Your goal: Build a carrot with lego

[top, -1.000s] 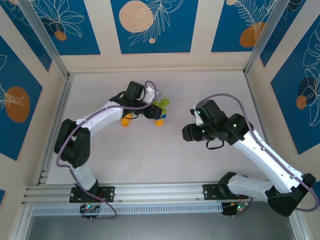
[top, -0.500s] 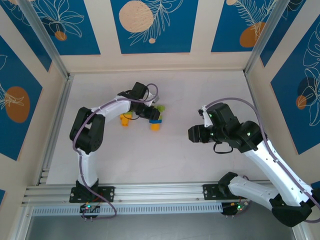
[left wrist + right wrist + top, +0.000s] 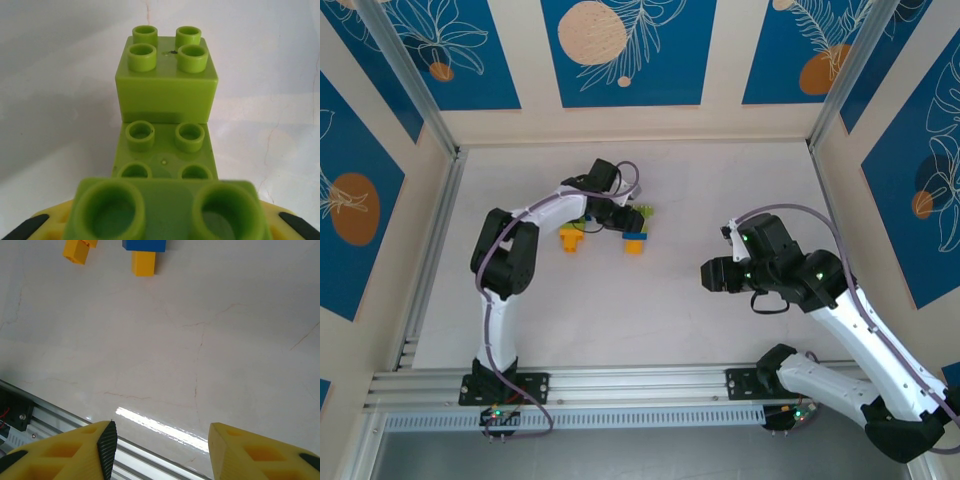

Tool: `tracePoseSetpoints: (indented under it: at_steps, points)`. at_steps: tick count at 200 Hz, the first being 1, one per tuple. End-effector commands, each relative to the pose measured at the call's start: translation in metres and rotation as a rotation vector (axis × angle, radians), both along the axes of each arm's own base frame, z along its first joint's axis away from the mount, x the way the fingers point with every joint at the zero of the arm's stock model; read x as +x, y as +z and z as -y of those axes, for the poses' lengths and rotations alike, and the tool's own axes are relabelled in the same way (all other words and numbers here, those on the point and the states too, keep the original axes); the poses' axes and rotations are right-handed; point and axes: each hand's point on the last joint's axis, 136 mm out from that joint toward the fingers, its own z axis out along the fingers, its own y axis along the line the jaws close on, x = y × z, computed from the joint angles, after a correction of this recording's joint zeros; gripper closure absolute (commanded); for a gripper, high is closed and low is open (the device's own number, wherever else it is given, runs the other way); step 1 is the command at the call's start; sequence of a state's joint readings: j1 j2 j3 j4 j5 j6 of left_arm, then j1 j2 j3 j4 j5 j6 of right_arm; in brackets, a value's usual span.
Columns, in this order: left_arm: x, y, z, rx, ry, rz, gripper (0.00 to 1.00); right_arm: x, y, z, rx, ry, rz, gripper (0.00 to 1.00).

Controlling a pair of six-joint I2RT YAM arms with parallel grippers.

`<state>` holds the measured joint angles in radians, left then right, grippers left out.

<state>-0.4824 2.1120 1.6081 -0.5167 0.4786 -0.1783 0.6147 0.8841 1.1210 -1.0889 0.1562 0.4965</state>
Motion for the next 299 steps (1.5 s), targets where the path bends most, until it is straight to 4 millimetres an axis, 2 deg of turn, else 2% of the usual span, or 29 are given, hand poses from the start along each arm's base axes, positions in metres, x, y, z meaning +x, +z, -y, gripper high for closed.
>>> tracePoseSetpoints:
  at_steps: [1,43,94,121,161,187,224,242,248,252,279,299]
  points:
    - [0.008,-0.01,-0.008,0.018,0.023,-0.033,0.6,-0.005,-0.005,0.0,0.007,0.017,-0.018,0.47]
    - [0.017,-0.016,-0.013,0.023,0.043,-0.042,0.55,-0.005,-0.008,0.002,0.005,0.01,-0.025,0.47]
    - [0.018,-0.018,-0.013,0.013,0.054,-0.043,0.54,-0.007,-0.014,0.005,0.001,0.0,-0.038,0.47]
    - [0.018,-0.014,-0.011,-0.006,0.056,-0.041,0.45,-0.008,-0.018,0.005,-0.001,0.001,-0.046,0.47]
    - [0.023,-0.004,-0.013,-0.032,0.069,-0.034,0.41,-0.009,-0.019,0.005,0.004,-0.004,-0.046,0.47]
    - [0.024,0.0,-0.014,-0.037,0.074,-0.029,0.3,-0.009,-0.02,0.007,0.002,-0.009,-0.042,0.47]
    - [0.02,0.004,-0.015,-0.042,0.072,-0.027,0.28,-0.007,-0.022,0.007,0.004,-0.013,-0.042,0.45]
    - [0.015,0.007,-0.018,-0.046,0.072,-0.022,0.18,-0.005,-0.023,0.007,-0.001,-0.014,-0.039,0.43]
    - [0.013,0.007,-0.02,-0.043,0.073,-0.02,0.03,-0.003,-0.024,0.008,-0.008,-0.02,-0.039,0.42]
    - [0.011,0.008,-0.021,-0.041,0.074,-0.02,0.01,-0.002,-0.024,0.009,-0.012,-0.022,-0.037,0.41]
    - [0.001,0.024,-0.039,-0.011,0.117,0.038,0.01,0.008,-0.025,0.01,-0.028,-0.033,-0.015,0.4]
    - [-0.005,0.054,-0.061,0.0,0.19,0.141,0.0,0.034,-0.023,0.018,-0.077,-0.077,0.085,0.34]
